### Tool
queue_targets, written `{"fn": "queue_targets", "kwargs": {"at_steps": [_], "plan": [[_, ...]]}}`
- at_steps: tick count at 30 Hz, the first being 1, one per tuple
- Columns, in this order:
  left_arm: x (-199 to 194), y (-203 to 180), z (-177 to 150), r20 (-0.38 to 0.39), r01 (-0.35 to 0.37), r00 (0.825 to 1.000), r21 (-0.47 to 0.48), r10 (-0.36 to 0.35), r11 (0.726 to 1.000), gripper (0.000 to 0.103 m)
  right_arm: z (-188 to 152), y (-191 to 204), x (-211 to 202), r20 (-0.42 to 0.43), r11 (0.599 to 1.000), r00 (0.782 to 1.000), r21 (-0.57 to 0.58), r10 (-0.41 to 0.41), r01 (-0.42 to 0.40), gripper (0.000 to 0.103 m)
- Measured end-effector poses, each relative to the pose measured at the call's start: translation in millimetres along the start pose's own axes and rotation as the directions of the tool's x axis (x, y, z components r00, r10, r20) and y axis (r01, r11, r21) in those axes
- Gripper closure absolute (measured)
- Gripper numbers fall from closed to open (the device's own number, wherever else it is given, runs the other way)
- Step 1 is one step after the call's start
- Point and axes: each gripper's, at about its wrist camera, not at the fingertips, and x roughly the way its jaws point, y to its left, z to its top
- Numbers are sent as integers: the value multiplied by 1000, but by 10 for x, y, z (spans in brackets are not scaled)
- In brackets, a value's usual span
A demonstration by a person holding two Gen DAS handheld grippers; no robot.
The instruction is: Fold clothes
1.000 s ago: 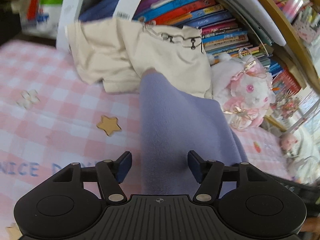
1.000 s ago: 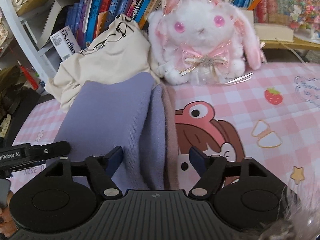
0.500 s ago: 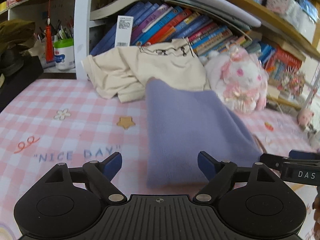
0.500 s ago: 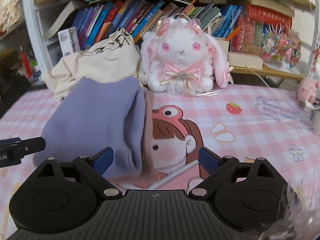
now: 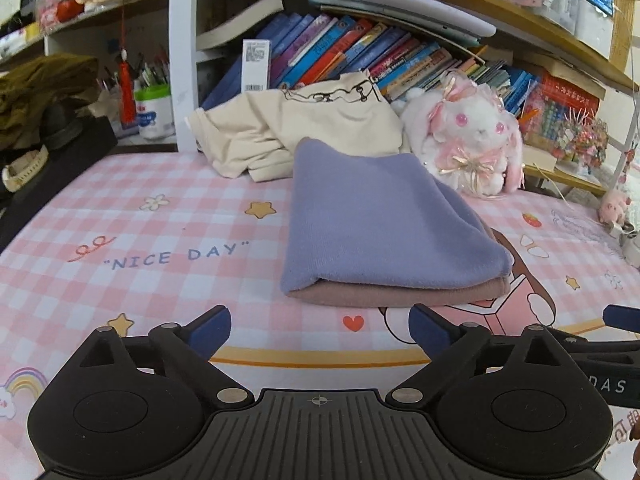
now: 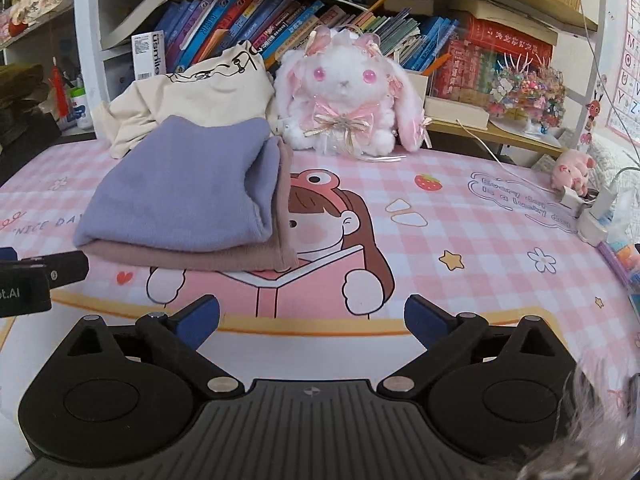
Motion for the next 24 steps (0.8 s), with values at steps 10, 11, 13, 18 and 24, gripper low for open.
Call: {"fn": "queue_targets", "kwargs": {"at_steps": [10, 11, 13, 18, 24], "plan": [[-139, -185, -123, 2, 13, 1000, 62, -13, 998, 5, -95, -47, -122, -1, 1000, 1000, -5, -18, 18, 2], [-138, -191, -130, -3, 10, 1000, 61, -10, 998, 5, -105, -43, -134, -1, 1000, 1000, -11, -18, 18, 2], [-135, -191, -144, -16, 3, 1000, 58, -2, 998, 5, -125, -33, -153, -1, 1000, 1000, -21, -18, 18, 0], [-150, -166, -172, -32, -20, 999, 45, 21, 999, 4, -164, -9, -190, -10, 999, 1000, -30, -12, 11, 0], [-179, -126, -187, -34, -26, 999, 30, 27, 999, 0, -174, -13, -202, -20, 1000, 1000, -11, -11, 10, 0]]}}
